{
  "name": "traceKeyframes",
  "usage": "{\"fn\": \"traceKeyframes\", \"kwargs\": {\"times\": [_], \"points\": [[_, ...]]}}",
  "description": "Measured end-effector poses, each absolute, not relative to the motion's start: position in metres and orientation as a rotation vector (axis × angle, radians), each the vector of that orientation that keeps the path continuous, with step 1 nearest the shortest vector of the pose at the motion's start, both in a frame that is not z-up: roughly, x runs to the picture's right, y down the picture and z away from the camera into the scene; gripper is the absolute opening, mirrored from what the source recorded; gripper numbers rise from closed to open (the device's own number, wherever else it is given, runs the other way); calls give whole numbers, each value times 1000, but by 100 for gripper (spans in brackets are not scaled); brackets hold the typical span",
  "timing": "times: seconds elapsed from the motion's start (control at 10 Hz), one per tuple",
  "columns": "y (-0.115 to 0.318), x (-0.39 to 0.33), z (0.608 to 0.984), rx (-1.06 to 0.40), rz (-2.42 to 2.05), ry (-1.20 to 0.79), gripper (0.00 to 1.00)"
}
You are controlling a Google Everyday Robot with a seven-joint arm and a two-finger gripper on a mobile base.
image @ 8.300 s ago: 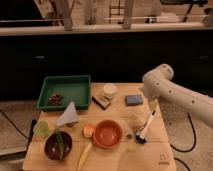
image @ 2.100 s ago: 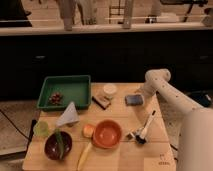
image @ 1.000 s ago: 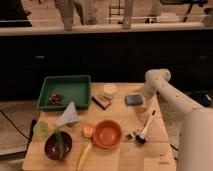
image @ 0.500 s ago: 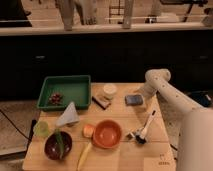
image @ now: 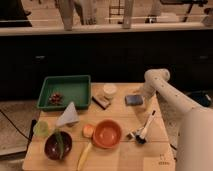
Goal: Place sponge in red bowl
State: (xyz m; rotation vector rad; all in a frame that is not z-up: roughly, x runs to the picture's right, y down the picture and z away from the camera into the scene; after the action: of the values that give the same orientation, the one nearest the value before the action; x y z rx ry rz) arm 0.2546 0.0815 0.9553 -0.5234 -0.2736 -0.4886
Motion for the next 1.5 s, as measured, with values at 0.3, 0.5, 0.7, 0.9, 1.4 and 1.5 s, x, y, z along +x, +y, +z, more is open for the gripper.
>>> {"fn": "traceKeyframes", "kwargs": {"times": [0.3, 0.5, 0.7, 0.9, 1.4, 1.5], "points": [[84, 251, 958, -547, -497, -281, 80], [82, 242, 962, -554, -507, -291, 80], [84, 242, 963, -571, -512, -289, 70], [84, 239, 964, -583, -518, -287, 53], [81, 246, 962, -591, -510, -270, 2], [79, 246, 962, -588, -509, -269, 0]]}}
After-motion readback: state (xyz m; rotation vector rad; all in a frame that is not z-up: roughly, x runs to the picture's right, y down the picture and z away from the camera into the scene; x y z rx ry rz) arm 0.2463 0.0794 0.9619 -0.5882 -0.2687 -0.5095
